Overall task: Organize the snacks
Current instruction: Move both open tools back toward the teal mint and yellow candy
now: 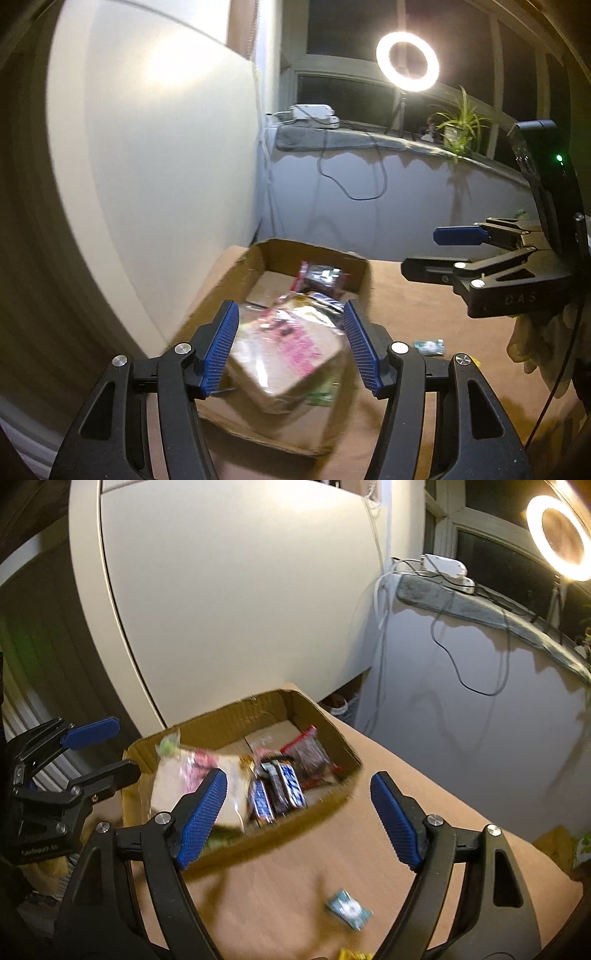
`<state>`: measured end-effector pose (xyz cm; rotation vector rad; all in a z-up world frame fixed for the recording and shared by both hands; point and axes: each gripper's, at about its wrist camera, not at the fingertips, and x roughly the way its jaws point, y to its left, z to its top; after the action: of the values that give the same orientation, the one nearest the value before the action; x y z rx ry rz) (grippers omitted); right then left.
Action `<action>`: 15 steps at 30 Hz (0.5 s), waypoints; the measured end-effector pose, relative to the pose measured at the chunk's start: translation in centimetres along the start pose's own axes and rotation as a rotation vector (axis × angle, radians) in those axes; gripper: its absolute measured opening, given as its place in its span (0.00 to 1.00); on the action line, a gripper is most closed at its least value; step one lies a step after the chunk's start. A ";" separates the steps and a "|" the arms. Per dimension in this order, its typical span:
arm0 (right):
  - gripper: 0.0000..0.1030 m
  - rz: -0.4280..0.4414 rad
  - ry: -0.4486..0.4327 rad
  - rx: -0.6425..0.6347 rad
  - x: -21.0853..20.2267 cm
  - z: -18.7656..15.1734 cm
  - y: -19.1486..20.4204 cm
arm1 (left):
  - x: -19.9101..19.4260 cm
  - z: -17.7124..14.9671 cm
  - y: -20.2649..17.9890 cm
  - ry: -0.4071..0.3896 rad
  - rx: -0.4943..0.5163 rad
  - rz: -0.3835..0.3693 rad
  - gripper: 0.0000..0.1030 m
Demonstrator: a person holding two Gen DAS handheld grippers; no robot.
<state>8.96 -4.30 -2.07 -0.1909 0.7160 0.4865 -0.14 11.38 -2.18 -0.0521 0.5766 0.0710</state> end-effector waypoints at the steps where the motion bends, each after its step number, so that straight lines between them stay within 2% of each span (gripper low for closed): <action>1: 0.80 -0.009 0.002 0.003 -0.6 -0.7 -0.4 | 0.0 0.0 -0.5 0.001 0.006 -0.009 0.57; 7: 0.80 -0.039 0.026 0.044 -3.0 -4.9 -3.0 | 0.8 -0.6 -4.3 0.026 0.039 -0.083 0.57; 15: 0.80 -0.044 0.100 0.038 -3.3 -10.4 -4.7 | 2.6 -1.8 -8.7 0.090 0.078 -0.168 0.56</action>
<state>3.07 -13.01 -7.61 -0.1956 0.8161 0.4236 1.70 2.67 -4.86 -0.0281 0.6627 -0.1180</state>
